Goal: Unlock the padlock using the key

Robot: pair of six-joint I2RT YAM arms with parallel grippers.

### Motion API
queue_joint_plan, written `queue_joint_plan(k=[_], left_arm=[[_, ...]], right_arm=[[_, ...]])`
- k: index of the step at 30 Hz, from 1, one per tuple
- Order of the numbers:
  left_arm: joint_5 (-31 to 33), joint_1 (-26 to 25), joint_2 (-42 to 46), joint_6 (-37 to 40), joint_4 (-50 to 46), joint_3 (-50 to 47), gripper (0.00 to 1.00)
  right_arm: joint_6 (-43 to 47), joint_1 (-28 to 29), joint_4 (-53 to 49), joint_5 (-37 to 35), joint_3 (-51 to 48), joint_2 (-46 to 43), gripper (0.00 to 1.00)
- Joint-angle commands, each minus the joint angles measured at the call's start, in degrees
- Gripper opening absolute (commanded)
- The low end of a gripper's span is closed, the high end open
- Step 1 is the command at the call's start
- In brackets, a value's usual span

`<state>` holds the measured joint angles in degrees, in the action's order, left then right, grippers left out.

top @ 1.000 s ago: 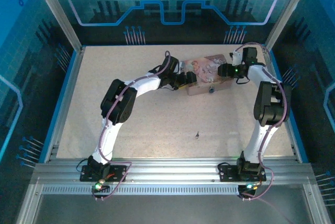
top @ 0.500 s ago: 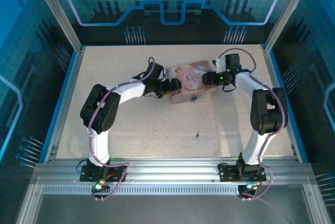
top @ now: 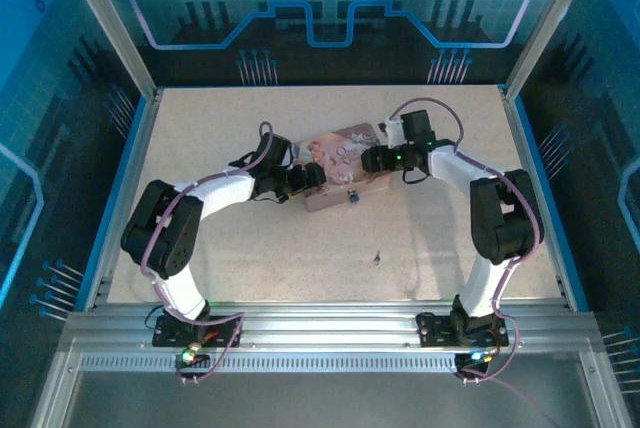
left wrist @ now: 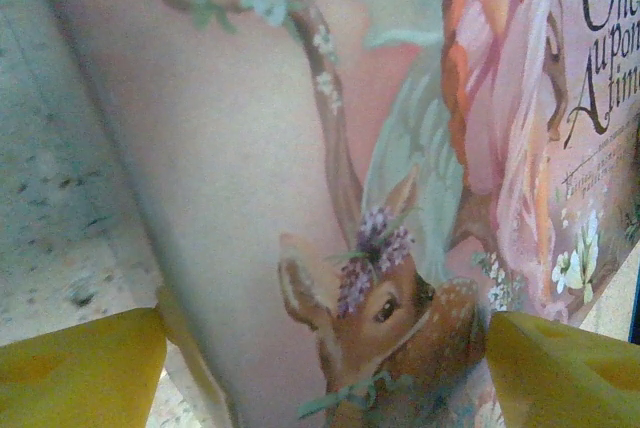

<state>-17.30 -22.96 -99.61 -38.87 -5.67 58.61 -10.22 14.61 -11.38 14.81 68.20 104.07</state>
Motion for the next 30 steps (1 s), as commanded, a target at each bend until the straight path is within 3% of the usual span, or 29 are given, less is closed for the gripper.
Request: queue_joint_plan(k=[1,5,11,14,21,25,30], left_arm=[[-0.65,0.14,2.76,1.13,2.85,-2.11,0.83],[-0.24,0.94,4.02,1.21,2.47,-3.06,0.85],[1.24,1.86,6.84,1.9,0.43,-3.18,0.9],[2.85,2.46,9.58,2.12,-1.02,-3.74,0.96],[6.56,2.6,18.36,3.11,-3.12,-6.0,0.98],[6.32,2.64,22.83,2.41,-3.03,-8.18,0.98],[6.02,2.65,26.66,2.2,-3.47,-10.56,0.99]], right_arm=[[-2.64,3.49,-2.08,4.23,-2.41,-0.22,0.76],[-2.92,3.45,-2.5,2.16,-2.24,-1.29,0.79],[-2.44,2.37,-5.72,-3.51,-0.29,-3.66,0.92],[-2.7,1.33,-7.65,-5.75,-0.47,-6.32,0.94],[-7.08,1.35,-11.64,-8.01,-7.3,-16.97,0.93],[-12.18,4.9,-13.91,-8.16,-14.56,-24.3,0.89],[-17.0,13.18,-20.18,-13.66,-22.5,-31.09,0.85]])
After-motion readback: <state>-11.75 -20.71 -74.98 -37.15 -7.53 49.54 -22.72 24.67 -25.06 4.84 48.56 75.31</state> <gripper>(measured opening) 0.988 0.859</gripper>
